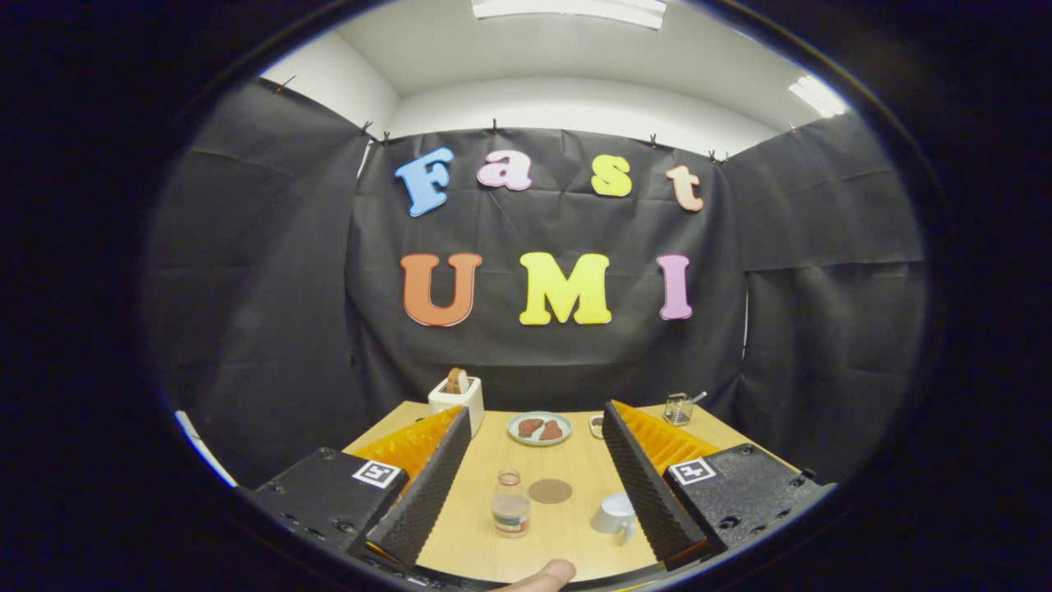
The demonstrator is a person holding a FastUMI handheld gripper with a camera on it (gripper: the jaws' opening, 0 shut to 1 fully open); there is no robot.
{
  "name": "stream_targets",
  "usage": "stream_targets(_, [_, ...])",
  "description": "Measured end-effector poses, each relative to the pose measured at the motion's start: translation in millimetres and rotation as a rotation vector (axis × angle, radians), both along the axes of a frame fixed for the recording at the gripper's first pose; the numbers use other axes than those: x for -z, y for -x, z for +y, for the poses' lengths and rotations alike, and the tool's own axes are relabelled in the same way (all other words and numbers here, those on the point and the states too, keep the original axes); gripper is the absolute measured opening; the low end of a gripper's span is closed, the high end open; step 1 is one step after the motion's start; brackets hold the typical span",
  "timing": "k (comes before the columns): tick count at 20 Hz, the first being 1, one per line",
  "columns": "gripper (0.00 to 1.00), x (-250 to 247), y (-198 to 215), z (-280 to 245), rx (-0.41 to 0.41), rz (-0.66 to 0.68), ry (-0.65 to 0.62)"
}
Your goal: Take the bottle from table, then pour the juice into the cup, finally place the bottle on the coaster
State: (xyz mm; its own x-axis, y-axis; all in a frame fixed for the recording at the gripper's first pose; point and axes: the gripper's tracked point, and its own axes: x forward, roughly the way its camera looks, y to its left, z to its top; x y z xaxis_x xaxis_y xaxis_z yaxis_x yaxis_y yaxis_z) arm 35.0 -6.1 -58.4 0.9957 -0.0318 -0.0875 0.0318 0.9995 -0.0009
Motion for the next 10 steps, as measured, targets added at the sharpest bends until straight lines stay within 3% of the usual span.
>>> stream_targets(10, [1.00, 74, -28, 27, -0.012, 0.065, 0.041])
